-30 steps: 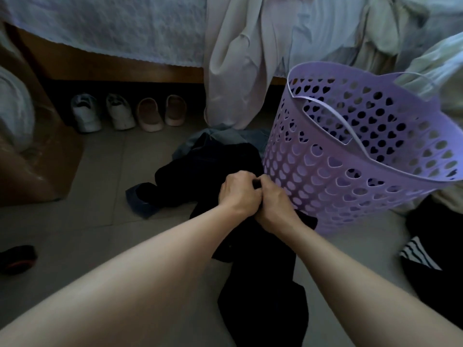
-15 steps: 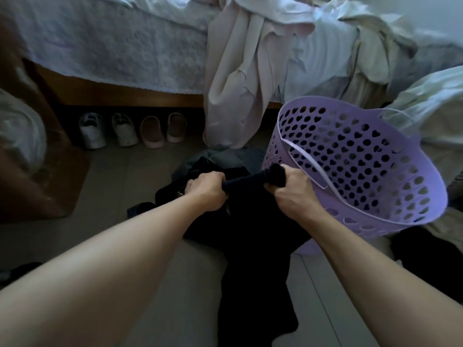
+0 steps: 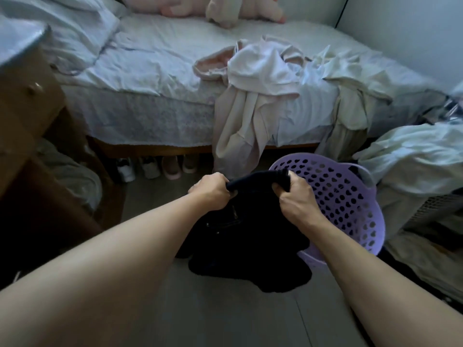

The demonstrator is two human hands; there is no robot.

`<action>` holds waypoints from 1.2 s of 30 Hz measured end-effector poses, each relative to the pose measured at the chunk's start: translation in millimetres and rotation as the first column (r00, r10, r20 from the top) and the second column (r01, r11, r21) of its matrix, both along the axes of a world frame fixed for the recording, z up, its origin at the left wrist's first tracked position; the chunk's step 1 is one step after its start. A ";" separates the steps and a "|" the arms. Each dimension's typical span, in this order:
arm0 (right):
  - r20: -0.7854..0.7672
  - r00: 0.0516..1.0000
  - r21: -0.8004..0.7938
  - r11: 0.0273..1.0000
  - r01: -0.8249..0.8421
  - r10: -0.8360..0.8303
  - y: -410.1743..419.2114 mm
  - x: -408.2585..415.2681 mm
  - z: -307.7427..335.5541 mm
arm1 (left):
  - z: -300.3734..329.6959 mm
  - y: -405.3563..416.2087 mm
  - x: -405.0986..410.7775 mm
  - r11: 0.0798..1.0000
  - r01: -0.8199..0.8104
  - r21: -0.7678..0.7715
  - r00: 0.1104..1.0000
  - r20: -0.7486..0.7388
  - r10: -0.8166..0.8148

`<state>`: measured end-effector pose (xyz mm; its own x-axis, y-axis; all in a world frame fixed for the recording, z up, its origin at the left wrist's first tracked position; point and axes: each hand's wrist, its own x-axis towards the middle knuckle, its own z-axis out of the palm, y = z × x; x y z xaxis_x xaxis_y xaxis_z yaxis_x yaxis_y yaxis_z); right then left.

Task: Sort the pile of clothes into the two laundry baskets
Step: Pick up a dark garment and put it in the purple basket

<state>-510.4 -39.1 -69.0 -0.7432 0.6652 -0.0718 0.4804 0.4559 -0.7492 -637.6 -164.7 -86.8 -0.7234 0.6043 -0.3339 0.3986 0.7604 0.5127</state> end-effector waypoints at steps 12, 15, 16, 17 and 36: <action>-0.087 0.996 -0.015 0.999 0.029 -0.031 0.5 2.2 228.5 | 245.7 10.8 11.5 0.998 -0.043 0.041 0.998 0.050 0.041; -0.064 0.998 -0.051 0.999 -0.010 0.006 -3.2 0.3 275.4 | 301.1 14.6 16.0 0.993 -0.073 0.092 0.994 0.090 0.064; -0.067 0.998 -0.081 0.996 -0.025 0.019 -5.5 -0.1 290.1 | 318.5 15.6 18.8 0.988 -0.097 0.124 0.991 0.105 0.084; -0.084 0.996 -0.136 0.990 -0.042 0.031 -8.5 -0.8 306.9 | 337.3 17.5 20.6 0.981 -0.116 0.155 0.988 0.116 0.098; -0.235 0.972 0.206 0.977 0.048 0.002 16.6 42.2 501.1 | 547.8 75.6 79.8 0.796 -0.135 0.590 0.987 0.154 0.053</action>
<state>-468.2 -22.5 432.1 -0.7068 0.6641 0.2438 0.3164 0.6050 -0.7306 -557.8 -89.1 461.0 -0.7645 0.6443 -0.0200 0.2437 0.3176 0.9164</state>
